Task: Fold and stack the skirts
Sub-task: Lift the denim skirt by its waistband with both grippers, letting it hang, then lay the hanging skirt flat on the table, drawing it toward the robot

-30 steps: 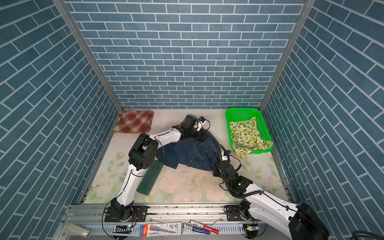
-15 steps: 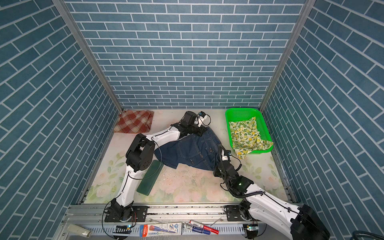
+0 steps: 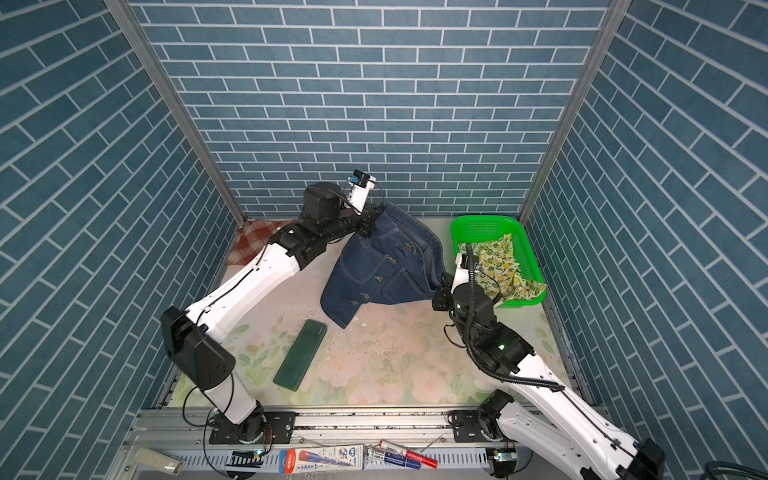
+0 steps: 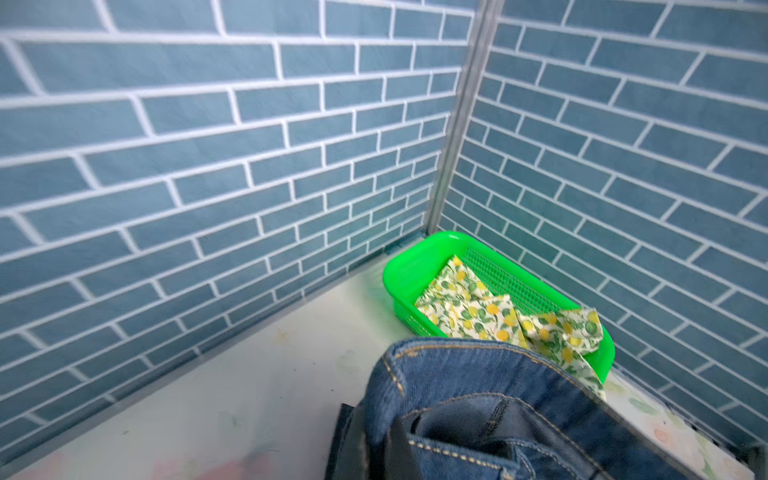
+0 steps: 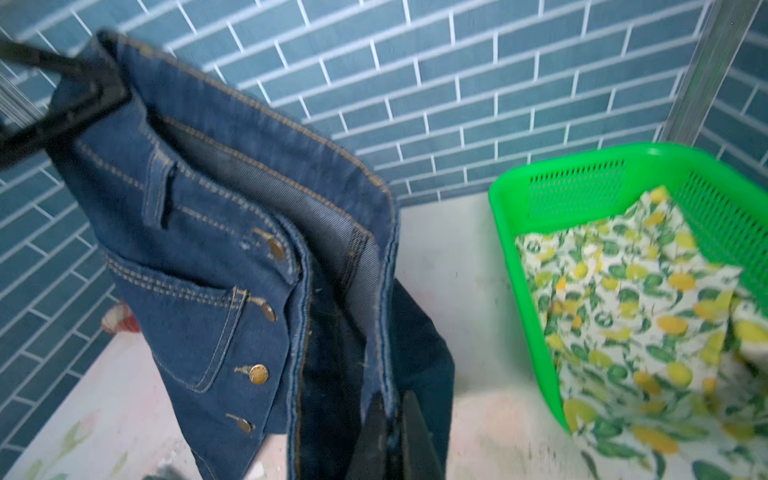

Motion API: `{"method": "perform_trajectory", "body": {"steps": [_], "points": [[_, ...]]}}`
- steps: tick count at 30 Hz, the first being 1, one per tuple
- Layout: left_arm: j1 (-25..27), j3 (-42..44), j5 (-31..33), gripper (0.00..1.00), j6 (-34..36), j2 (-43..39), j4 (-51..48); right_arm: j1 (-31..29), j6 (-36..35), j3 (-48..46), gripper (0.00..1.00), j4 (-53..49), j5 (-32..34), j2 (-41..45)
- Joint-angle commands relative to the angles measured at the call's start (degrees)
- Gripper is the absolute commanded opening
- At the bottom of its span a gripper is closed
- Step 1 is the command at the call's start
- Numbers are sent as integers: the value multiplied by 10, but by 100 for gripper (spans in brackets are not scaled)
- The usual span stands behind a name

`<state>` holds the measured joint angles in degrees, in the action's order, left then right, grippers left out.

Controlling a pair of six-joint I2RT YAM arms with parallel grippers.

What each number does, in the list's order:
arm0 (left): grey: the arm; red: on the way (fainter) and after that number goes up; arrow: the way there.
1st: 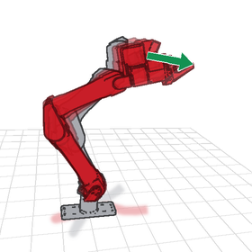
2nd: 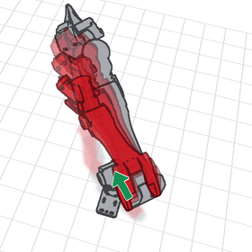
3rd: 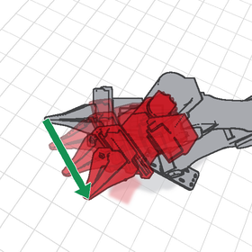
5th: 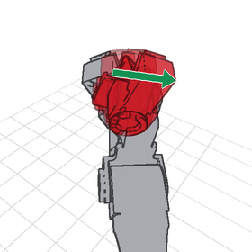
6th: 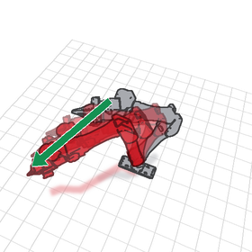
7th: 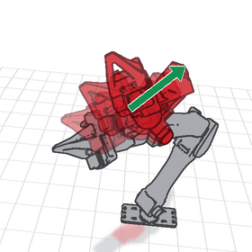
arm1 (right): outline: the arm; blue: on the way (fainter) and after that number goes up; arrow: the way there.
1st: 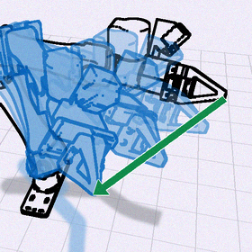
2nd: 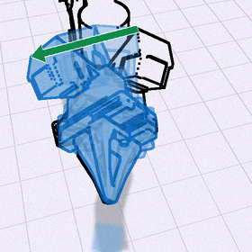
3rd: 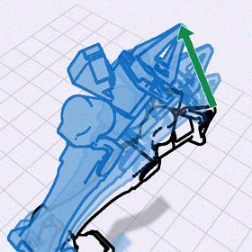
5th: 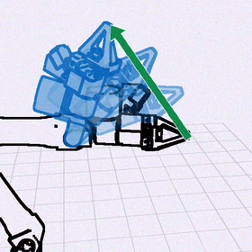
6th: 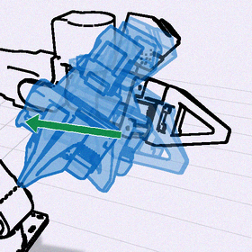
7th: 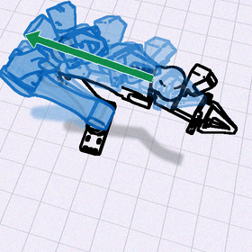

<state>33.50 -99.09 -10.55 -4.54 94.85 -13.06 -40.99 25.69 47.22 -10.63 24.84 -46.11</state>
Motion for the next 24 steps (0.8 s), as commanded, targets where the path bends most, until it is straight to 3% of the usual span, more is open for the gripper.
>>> {"method": "perform_trajectory", "body": {"steps": [1,8,16,18,20,24], "points": [[-18,14,55,0,2,-71,-17,5,-73,97,0,-42,24,-6],[-19,92,101,0,-15,-220,5,6,-147,272,0,-113,38,-35],[-9,105,132,0,-28,-297,-17,15,-160,475,0,-200,16,-138],[-10,86,151,0,-33,-275,-38,56,-137,532,0,-235,-26,-189],[-19,69,177,0,-35,-230,-56,125,-96,568,0,-249,-109,-250],[-77,56,130,0,-84,-119,-55,237,-25,602,0,-224,-284,-397]]}}
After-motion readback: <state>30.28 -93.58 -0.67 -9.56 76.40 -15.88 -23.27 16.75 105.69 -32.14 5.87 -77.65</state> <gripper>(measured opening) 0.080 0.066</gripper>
